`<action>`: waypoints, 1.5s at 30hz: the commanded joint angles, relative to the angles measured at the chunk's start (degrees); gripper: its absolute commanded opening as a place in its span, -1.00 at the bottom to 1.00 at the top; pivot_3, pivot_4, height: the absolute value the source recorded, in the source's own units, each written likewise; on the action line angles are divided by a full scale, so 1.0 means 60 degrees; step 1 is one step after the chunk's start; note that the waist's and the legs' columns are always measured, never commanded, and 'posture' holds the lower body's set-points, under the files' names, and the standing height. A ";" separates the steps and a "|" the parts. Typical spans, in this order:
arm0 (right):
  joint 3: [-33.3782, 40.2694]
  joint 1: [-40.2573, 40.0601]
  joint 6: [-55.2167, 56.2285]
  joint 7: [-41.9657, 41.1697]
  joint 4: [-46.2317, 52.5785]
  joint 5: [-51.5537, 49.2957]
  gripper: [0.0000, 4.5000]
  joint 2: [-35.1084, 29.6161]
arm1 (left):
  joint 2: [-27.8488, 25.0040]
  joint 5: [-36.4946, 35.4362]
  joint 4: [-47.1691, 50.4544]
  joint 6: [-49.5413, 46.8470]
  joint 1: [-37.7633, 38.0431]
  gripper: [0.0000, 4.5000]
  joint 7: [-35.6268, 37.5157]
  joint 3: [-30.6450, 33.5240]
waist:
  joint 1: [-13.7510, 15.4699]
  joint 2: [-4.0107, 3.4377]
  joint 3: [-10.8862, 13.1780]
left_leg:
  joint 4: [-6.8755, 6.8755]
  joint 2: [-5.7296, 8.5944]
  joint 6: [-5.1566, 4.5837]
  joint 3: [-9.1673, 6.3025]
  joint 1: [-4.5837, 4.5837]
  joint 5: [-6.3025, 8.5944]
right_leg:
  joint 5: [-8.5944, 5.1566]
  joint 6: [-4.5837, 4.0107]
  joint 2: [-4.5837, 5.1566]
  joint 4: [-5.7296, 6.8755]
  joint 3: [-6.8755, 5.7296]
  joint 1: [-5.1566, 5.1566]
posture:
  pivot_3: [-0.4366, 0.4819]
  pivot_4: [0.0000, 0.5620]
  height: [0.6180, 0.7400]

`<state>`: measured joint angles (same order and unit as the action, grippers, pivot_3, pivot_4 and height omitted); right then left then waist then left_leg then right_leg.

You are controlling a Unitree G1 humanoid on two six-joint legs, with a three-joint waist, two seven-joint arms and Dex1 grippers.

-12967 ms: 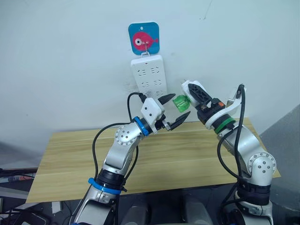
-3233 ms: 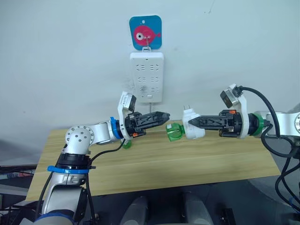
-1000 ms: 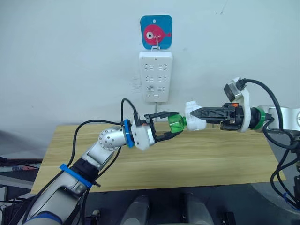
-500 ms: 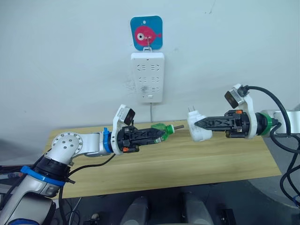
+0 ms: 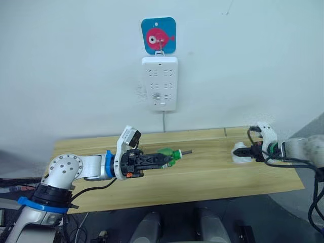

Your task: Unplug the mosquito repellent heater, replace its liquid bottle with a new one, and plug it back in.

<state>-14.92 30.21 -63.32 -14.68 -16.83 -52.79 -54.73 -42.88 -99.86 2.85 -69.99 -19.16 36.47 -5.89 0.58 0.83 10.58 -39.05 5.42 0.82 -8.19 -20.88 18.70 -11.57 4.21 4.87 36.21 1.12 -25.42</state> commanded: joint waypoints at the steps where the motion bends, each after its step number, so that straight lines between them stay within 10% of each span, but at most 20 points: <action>1: -0.0462 0.0262 0.1277 -0.1240 -0.1191 0.2132 0.34 0.0087 | -0.0062 -0.0249 0.0525 -0.0250 0.0114 0.01 -0.0009 0.0550 | 0.0000 -0.0003 0.0002 | 0.0002 0.0000 0.0000 0.0009 0.0000 0.0000 | 0.0000 0.0000 0.0000 0.0000 0.0001 -0.0003 | 0.22 -0.29 1.00; 19: -0.0276 0.1165 0.2989 -0.4248 -0.4323 0.6447 0.50 0.1456 | -0.0041 -0.0403 0.1085 -0.0502 0.0876 0.01 -0.0261 0.1097 | 0.0134 0.0003 0.0010 | 0.0010 -0.0004 -0.0001 0.0024 0.0006 0.0001 | 0.0001 -0.0003 0.0011 0.0002 0.0027 -0.0009 | 0.28 -0.21 1.00; 23: 0.0027 0.1149 0.2676 -0.4780 -0.3961 0.6597 0.98 0.1300 | 0.0015 -0.0274 0.0997 -0.0562 0.0855 0.01 -0.0192 0.1112 | 0.0130 -0.0002 0.0013 | 0.0010 -0.0003 -0.0001 0.0025 0.0006 0.0001 | 0.0001 -0.0003 0.0012 0.0002 0.0029 -0.0009 | 0.25 -0.23 1.00; 30: 0.1253 0.0576 0.0616 -0.5429 -0.1190 0.5944 0.98 0.0115 | 0.0479 0.0135 0.0891 -0.0371 0.0780 0.01 -0.0143 0.1120 | 0.0131 -0.0022 0.0027 | 0.0011 -0.0002 -0.0001 0.0024 0.0003 0.0001 | 0.0001 -0.0003 0.0025 0.0001 0.0030 -0.0012 | 0.17 -0.24 1.00; 38: 0.5894 0.0368 -0.4584 -0.4891 0.2785 0.2234 0.98 0.1504 | 0.1670 0.7261 0.2308 0.4939 0.0625 0.01 0.1498 -0.0294 | 0.0104 -0.0023 0.0027 | 0.0024 -0.0031 0.0002 0.0047 0.0013 0.0002 | 0.0005 -0.0011 0.0037 -0.0029 0.0025 0.0009 | 0.08 -0.27 1.00; 45: 0.7780 -0.0662 -0.4864 -0.1323 0.3521 -0.4114 0.98 0.3372 | 0.3083 1.1502 0.1512 0.8984 -0.0018 0.01 0.1537 -0.1338 | 0.0352 -0.0010 0.0034 | 0.0020 -0.0013 -0.0002 0.0038 -0.0006 0.0004 | 0.0007 -0.0012 0.0053 -0.0047 -0.0007 0.0016 | 0.09 -0.32 1.00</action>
<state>29.08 26.18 -92.03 -28.83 1.82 -67.03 -36.02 -25.62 -34.33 10.98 -20.66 -18.27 44.68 -12.99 2.70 0.77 10.79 -38.93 5.34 0.81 -7.97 -20.91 18.73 -11.52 4.14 5.21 35.94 1.10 -25.32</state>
